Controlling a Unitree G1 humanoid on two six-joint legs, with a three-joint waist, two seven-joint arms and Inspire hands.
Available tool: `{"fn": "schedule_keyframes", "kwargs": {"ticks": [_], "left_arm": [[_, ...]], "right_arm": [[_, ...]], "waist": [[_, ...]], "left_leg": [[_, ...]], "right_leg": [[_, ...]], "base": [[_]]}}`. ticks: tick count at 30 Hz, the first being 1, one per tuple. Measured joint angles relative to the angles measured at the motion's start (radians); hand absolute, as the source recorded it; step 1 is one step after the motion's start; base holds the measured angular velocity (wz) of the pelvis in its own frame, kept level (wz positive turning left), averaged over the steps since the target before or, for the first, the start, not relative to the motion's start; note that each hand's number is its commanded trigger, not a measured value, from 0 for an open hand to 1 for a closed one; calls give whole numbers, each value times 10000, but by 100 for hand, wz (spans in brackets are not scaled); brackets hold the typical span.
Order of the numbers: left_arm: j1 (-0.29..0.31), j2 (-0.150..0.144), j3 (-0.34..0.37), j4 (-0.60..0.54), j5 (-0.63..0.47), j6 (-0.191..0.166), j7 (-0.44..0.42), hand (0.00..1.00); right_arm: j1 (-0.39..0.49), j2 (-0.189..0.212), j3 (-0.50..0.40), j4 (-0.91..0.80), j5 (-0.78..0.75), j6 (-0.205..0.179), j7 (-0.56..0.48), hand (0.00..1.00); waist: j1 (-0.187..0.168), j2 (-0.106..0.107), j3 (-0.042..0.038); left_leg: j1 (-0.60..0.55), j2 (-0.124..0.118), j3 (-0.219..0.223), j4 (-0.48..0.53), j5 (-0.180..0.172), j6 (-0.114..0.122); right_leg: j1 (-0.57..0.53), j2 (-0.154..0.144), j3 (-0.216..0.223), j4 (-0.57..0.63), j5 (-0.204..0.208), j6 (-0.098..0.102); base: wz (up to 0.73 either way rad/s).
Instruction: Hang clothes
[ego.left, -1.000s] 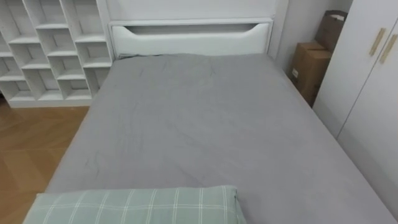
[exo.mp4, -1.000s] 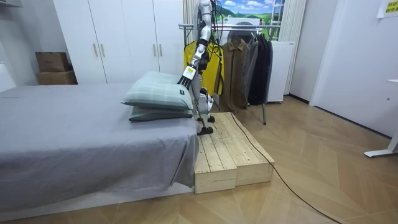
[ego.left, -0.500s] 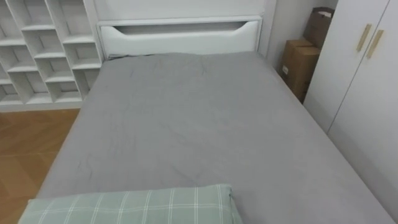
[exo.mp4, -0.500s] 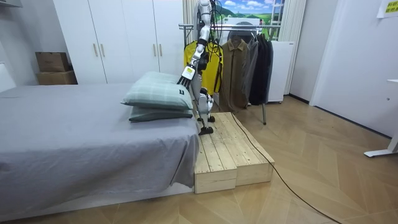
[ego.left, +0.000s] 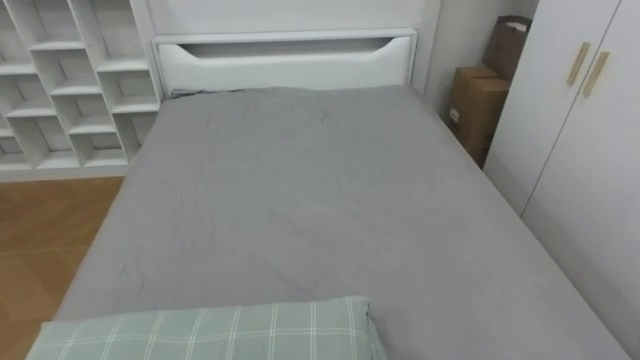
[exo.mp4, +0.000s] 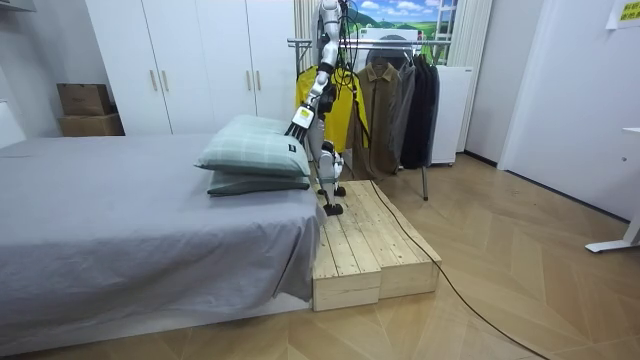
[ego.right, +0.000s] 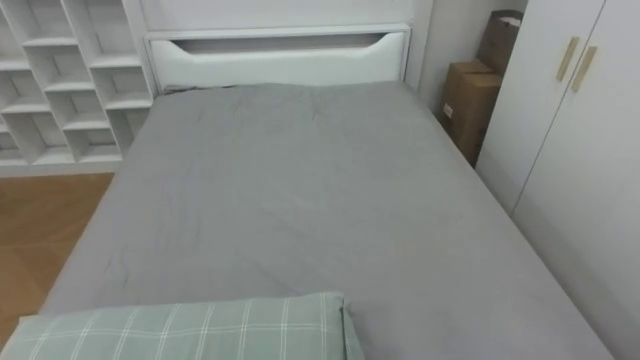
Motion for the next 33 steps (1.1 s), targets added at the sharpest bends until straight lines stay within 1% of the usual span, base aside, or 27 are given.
{"fn": "schedule_keyframes", "kwargs": {"ticks": [5,12,19,22,33], "left_arm": [[3,-4,-25,-4,-4,0,-1,0],[16,-3,-167,-1,5,15,-4,0],[16,-3,-188,2,3,66,-6,0],[19,1,-187,-1,3,150,-4,0],[18,13,-181,-12,11,228,16,0]], "right_arm": [[-1,-1,-5,7,66,-94,-3,0],[-8,-5,-17,8,81,-93,-3,0],[-8,-6,-21,7,92,-89,-3,0],[-19,-7,-23,3,96,-82,-3,0],[-49,-4,-18,6,97,-68,-2,0]], "waist": [[-18,40,-7],[-45,80,-31],[-155,118,-25],[-242,134,-25],[-262,130,-27]], "left_leg": [[-3,0,-3,-12,0,0],[-2,0,-5,-13,0,0],[-6,0,-4,-14,0,0],[-10,0,-3,-14,0,0],[-22,-1,-1,6,5,4]], "right_leg": [[-5,0,-9,-1,1,0],[3,1,-17,-1,2,0],[6,1,-20,-1,1,1],[4,1,-19,-8,1,2],[12,1,-7,-36,-15,23]], "base": [[0],[0],[0],[0],[0]]}}
